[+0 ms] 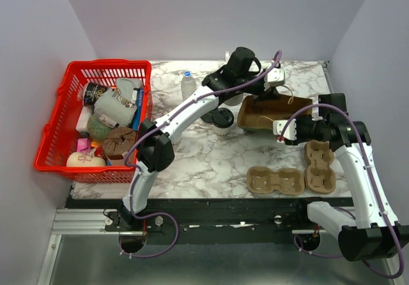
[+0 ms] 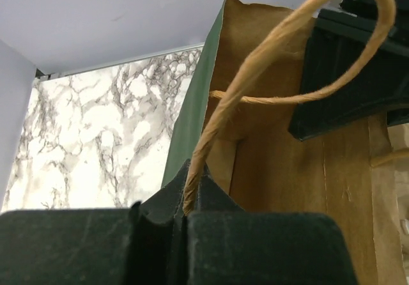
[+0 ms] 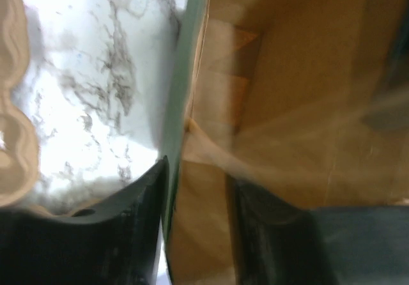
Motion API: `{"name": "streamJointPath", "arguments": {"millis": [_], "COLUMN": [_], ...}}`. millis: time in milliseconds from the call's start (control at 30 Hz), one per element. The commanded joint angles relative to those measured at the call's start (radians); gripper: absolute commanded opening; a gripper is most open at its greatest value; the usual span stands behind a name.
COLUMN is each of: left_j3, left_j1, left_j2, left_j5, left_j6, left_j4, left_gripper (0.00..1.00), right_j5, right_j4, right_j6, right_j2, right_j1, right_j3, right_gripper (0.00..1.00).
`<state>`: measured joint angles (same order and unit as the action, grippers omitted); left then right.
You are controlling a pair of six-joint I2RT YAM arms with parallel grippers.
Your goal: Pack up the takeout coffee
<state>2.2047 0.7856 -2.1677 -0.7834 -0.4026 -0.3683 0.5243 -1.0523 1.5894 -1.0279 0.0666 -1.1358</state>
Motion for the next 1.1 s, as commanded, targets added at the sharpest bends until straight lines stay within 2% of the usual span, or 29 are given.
{"name": "streamJointPath", "arguments": {"millis": [0,100,167,267,367,400,500,600,900,1000,1033,1067], "left_j3": [0.010,0.013,0.015,0.010,0.001,-0.002,0.030,0.049,0.007,0.006,0.006,0.007], "left_j1": [0.006,0.003,0.001,-0.003,-0.014,-0.020,-0.052,-0.072,-0.091,-0.103,-0.103,-0.103], "left_j2": [0.012,0.022,0.032,0.040,0.039,0.036,-0.006,-0.035,-0.053,-0.067,-0.067,-0.066], "left_j5": [-0.025,0.024,0.076,0.145,0.173,0.168,0.116,0.053,0.015,0.010,0.007,0.009], "left_j6": [0.070,0.097,0.134,0.160,0.191,0.212,0.330,0.433,0.501,0.507,0.502,0.495], "left_j4": [-0.009,-0.011,-0.001,0.009,0.022,0.026,0.035,0.083,0.118,0.117,0.115,0.112], "left_gripper": [0.00,0.00,0.00,0.00,0.00,0.00,0.00,0.00,0.00,0.00,0.00,0.00], "right_j5": [0.037,0.062,0.103,0.164,0.203,0.201,0.174,0.151,0.138,0.203,0.239,0.253], "right_j4": [-0.021,-0.106,-0.162,-0.266,-0.400,-0.423,-0.460,-0.456,-0.440,-0.361,-0.326,-0.222], "right_j6": [-0.117,-0.212,-0.302,-0.353,-0.271,-0.234,-0.117,-0.036,0.081,0.006,-0.065,-0.131], "right_j2": [0.034,0.048,0.060,0.097,0.138,0.150,0.202,0.244,0.189,0.247,0.317,0.353], "right_j1": [0.007,0.009,0.009,0.009,0.009,0.009,0.007,0.007,0.009,0.007,0.007,0.007], "right_j3": [-0.085,-0.205,-0.287,-0.320,-0.279,-0.219,-0.122,-0.021,0.145,0.081,0.067,0.055], "right_gripper": [0.67,0.75,0.75,0.73,0.70,0.68,0.65,0.63,0.59,0.66,0.68,0.70]}}
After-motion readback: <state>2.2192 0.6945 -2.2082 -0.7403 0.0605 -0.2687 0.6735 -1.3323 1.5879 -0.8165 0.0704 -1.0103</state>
